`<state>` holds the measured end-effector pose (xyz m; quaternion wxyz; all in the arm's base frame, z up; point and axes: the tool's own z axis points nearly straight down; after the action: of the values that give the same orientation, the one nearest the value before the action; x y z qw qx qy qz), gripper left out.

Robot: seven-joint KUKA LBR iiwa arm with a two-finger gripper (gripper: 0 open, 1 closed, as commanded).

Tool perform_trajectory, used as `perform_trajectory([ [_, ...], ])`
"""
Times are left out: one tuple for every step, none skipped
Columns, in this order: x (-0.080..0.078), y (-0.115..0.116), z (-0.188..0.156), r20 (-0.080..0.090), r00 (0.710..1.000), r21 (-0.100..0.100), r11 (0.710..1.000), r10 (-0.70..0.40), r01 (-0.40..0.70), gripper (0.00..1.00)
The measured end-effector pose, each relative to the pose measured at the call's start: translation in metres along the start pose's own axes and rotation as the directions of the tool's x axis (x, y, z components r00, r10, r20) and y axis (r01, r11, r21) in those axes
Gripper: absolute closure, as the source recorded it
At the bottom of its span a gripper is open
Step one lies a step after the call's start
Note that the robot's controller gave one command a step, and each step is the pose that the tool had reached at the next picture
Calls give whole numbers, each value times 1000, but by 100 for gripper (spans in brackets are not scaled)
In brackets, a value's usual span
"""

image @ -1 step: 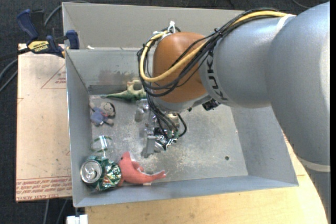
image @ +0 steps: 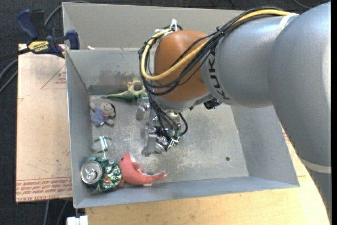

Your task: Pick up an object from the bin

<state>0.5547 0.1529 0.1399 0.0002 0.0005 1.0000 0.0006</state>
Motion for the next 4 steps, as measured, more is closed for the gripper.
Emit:
perform_trajectory([
  [-26, -47, 71, -7, 962, -1, 962, -274, 274, 0],
  [-18, -65, 70, 1, 999, -1, 999, -41, 41, 0],
  [-70, -61, 69, -4, 991, -1, 991, -132, 132, 0],
  [-61, -88, 69, 3, 997, -3, 997, 80, -80, 0],
])
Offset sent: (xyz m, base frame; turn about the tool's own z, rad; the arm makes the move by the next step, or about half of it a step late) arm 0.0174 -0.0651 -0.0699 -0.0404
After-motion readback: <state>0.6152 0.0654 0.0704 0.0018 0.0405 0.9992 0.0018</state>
